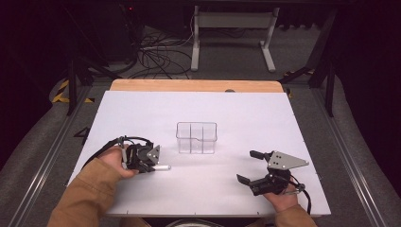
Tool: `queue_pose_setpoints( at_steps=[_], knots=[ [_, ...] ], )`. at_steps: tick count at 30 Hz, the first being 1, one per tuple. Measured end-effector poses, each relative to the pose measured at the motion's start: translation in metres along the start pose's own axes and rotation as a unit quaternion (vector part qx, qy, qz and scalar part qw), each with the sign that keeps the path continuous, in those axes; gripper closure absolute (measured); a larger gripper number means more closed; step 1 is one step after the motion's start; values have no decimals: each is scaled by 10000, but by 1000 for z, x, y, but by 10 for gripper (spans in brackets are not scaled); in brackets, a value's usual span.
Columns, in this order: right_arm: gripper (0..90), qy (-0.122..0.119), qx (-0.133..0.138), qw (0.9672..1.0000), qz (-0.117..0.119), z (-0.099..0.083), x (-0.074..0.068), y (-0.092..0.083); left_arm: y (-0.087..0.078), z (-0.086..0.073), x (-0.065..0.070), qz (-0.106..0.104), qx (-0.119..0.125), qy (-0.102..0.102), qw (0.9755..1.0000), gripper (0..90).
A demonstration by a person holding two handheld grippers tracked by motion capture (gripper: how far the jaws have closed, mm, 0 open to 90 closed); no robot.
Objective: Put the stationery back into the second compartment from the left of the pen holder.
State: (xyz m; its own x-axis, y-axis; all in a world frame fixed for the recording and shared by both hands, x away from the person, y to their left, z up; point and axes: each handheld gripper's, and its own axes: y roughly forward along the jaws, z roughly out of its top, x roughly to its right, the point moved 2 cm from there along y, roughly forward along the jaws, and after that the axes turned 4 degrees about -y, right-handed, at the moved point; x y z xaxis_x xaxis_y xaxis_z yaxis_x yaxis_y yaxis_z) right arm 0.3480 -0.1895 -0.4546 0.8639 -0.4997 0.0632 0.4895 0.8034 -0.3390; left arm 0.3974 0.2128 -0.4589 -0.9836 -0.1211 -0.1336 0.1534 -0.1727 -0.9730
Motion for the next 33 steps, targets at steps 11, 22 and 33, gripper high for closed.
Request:
queue_pose_setpoints(
  at_steps=[11,22,33],
  knots=[
    [41,3,-14,10000,31,-1,0,0,0,0,1,21,23,126,9999,786],
    [41,-2,-28,10000,17,-1,0,1,-18,-2,0,-11,525,-16,9986,787],
    [41,-2,-26,10000,8,-1,0,1,-49,-5,-1,47,1618,-357,9862,787]
  ],
)
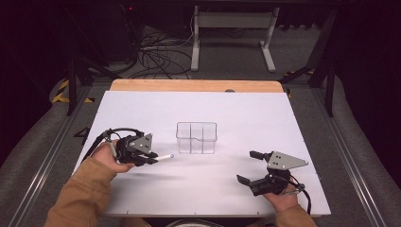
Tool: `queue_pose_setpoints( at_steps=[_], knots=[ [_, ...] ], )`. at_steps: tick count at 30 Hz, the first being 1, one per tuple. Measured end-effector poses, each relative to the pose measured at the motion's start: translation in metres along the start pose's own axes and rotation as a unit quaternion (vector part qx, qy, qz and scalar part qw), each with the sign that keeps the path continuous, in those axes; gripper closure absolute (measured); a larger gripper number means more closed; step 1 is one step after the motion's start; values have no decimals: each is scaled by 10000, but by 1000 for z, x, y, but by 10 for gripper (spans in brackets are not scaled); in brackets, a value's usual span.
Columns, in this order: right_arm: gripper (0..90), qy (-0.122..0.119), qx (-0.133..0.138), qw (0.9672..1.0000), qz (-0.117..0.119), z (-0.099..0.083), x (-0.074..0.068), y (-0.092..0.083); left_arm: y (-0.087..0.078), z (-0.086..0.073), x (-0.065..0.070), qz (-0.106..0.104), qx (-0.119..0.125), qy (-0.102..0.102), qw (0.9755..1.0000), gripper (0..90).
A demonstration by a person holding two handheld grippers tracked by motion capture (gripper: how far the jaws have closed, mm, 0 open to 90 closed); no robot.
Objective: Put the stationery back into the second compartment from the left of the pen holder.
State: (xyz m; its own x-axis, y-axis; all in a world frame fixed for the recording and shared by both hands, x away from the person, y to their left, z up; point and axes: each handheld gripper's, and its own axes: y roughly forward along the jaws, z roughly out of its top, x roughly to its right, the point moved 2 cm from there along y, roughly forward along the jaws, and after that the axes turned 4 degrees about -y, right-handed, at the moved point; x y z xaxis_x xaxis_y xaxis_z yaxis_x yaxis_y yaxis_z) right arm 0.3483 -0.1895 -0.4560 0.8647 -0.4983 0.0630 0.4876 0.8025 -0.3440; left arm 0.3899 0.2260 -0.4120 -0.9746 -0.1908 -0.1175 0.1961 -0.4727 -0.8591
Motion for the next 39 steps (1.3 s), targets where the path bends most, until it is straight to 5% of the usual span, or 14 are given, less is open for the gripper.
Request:
queue_pose_setpoints(
  at_steps=[8,18,27,35,39],
  knots=[
    [41,1,8,10000,-9,0,0,0,-13,3,-4,32,662,-340,9972,786],
    [41,5,4,10000,-4,0,0,0,-22,7,-6,22,1449,-734,9867,786],
    [41,8,4,10000,-2,0,0,0,-26,15,-4,29,2261,-1098,9679,786],
    [41,16,5,10000,2,0,0,0,-30,20,0,205,2923,-1365,9463,786],
    [41,17,7,10000,1,0,0,0,-32,20,0,369,3042,-1410,9414,786]
  ],
)
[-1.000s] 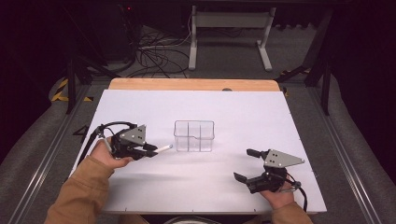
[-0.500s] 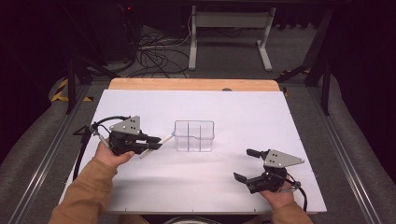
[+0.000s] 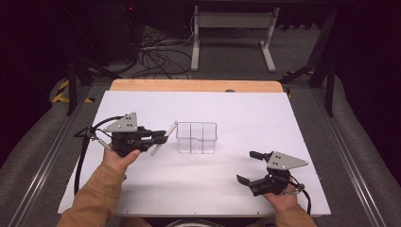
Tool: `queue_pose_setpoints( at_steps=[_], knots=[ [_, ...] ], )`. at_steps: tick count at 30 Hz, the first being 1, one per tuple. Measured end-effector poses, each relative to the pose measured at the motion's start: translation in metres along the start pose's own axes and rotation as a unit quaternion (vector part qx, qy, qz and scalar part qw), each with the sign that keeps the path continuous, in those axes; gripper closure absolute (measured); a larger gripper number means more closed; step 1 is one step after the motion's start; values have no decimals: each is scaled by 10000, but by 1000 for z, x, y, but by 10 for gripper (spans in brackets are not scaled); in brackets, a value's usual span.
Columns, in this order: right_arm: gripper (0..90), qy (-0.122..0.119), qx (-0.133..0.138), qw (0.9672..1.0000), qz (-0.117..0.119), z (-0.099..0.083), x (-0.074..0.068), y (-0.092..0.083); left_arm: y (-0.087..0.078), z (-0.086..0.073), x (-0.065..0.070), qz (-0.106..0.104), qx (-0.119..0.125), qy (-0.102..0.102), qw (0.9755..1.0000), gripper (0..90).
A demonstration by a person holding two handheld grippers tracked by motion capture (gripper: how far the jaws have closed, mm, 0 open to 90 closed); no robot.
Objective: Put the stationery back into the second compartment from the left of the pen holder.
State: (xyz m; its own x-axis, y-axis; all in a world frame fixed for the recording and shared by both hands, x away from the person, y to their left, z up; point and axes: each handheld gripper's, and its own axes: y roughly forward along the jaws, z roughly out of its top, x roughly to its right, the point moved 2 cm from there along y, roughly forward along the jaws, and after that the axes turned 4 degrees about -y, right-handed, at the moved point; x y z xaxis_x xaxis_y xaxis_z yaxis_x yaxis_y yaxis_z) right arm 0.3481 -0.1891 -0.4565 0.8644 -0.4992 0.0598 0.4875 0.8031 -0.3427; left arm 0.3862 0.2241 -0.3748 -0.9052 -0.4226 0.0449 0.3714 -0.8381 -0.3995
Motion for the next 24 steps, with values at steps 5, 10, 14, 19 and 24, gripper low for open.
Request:
queue_pose_setpoints(
  at_steps=[5,10,14,19,24],
  knots=[
    [41,-35,-25,10000,-17,0,0,0,0,1,3,292,48,123,9995,786],
    [41,-30,-13,10000,-13,0,0,0,0,1,2,331,181,34,9993,786],
    [42,-40,-31,10000,-14,0,0,1,1,3,3,421,216,53,9989,786],
    [41,-33,-13,10000,-21,0,0,0,1,7,1,408,420,-149,9982,786],
    [41,-34,-21,10000,-7,0,-1,1,3,15,2,413,629,-186,9970,786]
  ],
)
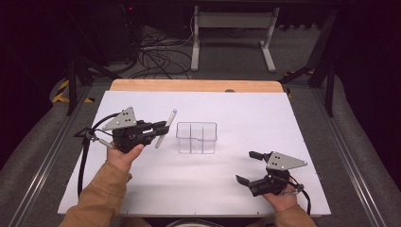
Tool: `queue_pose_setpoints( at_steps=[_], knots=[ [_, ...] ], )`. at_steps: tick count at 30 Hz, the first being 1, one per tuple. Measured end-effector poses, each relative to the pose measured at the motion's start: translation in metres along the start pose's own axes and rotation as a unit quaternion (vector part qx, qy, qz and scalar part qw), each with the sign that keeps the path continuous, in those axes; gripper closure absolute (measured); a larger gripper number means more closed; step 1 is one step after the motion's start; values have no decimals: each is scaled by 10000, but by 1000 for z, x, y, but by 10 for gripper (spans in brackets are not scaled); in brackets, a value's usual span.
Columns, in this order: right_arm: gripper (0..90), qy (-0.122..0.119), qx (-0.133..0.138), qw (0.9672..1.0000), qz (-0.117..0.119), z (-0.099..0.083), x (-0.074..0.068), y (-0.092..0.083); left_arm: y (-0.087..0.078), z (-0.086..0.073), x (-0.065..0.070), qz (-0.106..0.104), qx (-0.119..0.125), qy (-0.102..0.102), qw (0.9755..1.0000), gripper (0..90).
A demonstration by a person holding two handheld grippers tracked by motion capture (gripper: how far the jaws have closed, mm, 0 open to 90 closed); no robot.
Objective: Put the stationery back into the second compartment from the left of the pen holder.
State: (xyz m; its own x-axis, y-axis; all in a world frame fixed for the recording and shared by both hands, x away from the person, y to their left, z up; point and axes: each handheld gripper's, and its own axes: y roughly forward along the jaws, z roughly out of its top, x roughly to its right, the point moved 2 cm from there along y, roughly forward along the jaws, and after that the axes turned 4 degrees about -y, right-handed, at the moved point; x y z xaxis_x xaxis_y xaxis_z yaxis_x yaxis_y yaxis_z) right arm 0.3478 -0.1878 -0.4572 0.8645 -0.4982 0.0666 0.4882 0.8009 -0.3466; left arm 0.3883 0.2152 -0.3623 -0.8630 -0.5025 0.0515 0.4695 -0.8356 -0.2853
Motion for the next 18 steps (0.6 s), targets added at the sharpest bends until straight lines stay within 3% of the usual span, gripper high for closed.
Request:
queue_pose_setpoints(
  at_steps=[2,5,18],
  knots=[
    [41,10,5,10000,4,0,0,0,2,4,1,48,-44,136,9999,785],
    [42,-10,8,10000,13,0,0,0,6,10,3,63,-16,173,9998,785],
    [42,-26,13,10000,22,0,-1,0,34,28,10,-46,55,167,9998,785]
  ],
)
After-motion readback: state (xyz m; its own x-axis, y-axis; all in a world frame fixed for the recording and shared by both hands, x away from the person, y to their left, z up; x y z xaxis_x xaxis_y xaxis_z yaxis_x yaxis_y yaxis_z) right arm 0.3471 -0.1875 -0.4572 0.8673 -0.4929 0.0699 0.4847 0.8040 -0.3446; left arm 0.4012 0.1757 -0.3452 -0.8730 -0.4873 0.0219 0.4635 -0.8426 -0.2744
